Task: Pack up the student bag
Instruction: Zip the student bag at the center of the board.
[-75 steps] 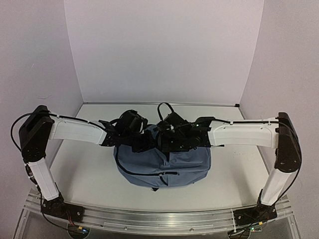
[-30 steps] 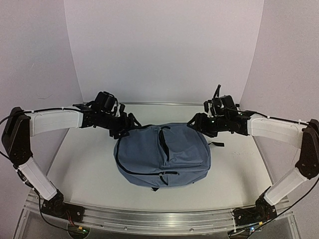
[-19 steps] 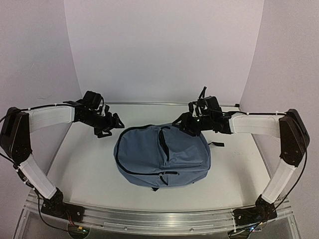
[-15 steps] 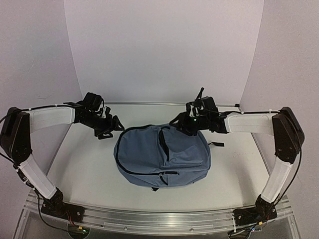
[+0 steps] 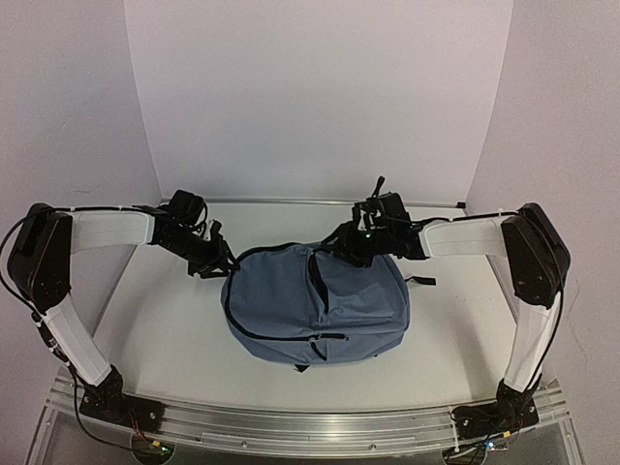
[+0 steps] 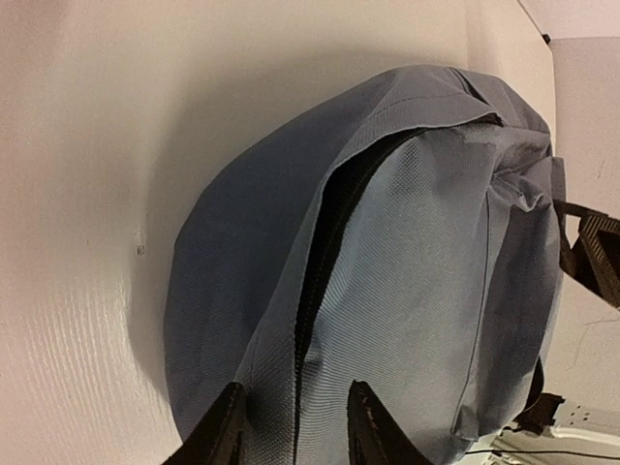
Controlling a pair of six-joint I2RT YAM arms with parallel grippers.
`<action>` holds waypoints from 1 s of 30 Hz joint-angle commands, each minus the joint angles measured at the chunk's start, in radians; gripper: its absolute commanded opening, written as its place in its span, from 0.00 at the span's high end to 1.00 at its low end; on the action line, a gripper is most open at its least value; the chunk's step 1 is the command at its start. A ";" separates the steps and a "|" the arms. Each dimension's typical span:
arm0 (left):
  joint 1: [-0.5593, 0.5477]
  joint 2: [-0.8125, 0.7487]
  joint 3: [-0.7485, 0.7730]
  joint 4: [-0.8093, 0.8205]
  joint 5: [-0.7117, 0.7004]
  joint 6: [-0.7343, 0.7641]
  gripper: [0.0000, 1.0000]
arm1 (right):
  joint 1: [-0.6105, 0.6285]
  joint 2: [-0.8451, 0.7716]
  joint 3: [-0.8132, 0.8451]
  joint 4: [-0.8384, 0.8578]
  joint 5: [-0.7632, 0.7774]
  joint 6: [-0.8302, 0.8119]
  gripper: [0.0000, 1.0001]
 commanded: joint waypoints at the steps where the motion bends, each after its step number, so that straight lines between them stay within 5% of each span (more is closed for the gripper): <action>1: 0.003 0.013 -0.007 0.042 0.023 0.007 0.70 | 0.003 0.050 0.066 0.042 -0.012 0.008 0.53; 7: 0.004 0.028 -0.009 0.053 0.036 0.002 0.87 | 0.011 0.086 0.093 0.046 -0.037 0.006 0.57; 30: 0.002 0.021 0.009 0.047 0.009 -0.004 0.98 | 0.040 0.021 0.029 0.056 -0.029 0.006 1.00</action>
